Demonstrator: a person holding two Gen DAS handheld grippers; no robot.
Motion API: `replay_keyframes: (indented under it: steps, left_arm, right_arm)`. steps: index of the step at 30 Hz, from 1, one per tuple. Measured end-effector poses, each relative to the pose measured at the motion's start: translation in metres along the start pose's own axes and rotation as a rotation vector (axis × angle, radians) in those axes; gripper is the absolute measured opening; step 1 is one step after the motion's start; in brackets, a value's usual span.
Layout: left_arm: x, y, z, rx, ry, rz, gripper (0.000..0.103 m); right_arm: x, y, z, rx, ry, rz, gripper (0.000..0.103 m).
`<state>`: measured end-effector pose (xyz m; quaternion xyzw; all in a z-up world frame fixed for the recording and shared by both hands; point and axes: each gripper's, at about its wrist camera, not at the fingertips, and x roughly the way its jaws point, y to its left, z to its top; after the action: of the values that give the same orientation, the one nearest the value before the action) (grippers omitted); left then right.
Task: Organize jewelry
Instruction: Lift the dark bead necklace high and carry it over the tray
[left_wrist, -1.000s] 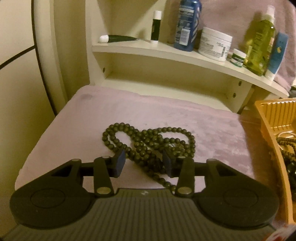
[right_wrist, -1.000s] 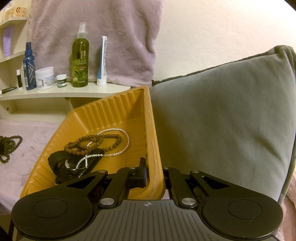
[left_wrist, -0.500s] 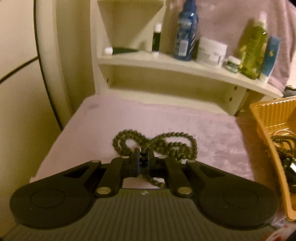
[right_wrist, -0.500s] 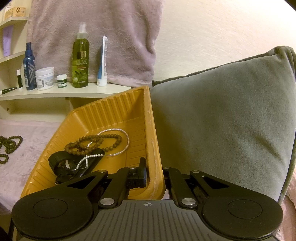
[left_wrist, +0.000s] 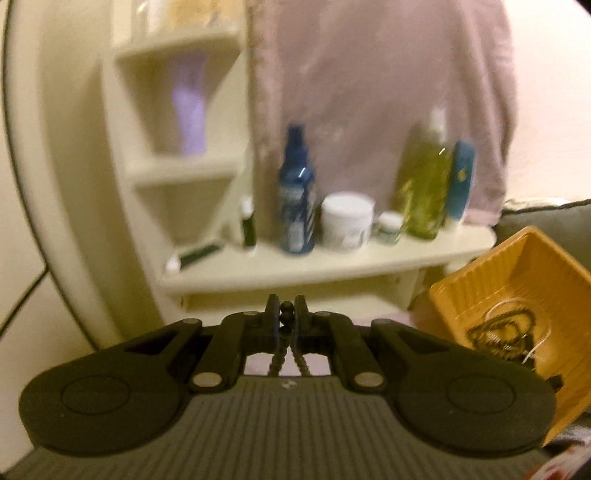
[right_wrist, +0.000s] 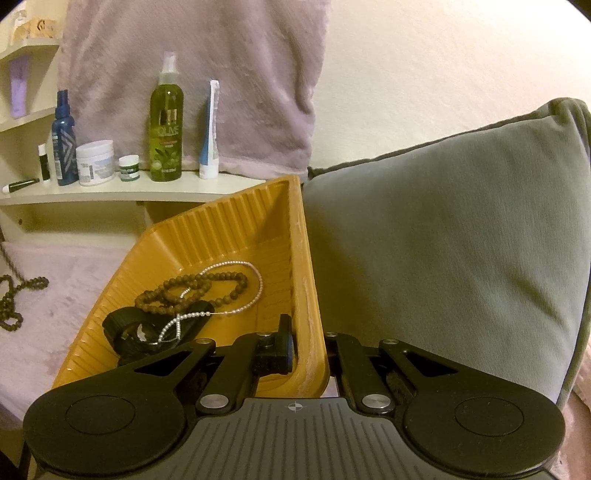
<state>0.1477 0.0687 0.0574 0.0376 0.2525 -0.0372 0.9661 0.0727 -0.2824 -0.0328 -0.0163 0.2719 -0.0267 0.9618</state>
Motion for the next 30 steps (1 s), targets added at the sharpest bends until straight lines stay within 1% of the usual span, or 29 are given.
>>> replay_keyframes:
  steps: [3,8,13,22,30]
  left_arm:
    - [-0.009,-0.005,0.024,0.022,-0.036,-0.046,0.006]
    - [-0.023,-0.022,0.066,0.099,-0.111,-0.092,0.006]
    - [-0.038,-0.039,0.102,0.146,-0.185,-0.153,0.006]
    - [-0.068,-0.073,0.160,0.197,-0.300,-0.274,0.006]
    - [-0.099,-0.109,0.215,0.218,-0.432,-0.386,0.006]
  right_arm:
    - [-0.001,0.000,0.001,-0.001,-0.003,0.003,0.004]
    - [-0.002,0.000,0.000,0.002,-0.007,0.004,0.004]
    - [-0.002,0.001,0.000,0.002,-0.011,0.005,0.004]
    - [-0.002,0.001,0.001,0.004,-0.012,0.005,0.004]
    - [-0.002,0.001,0.001,0.005,-0.017,0.006,0.004]
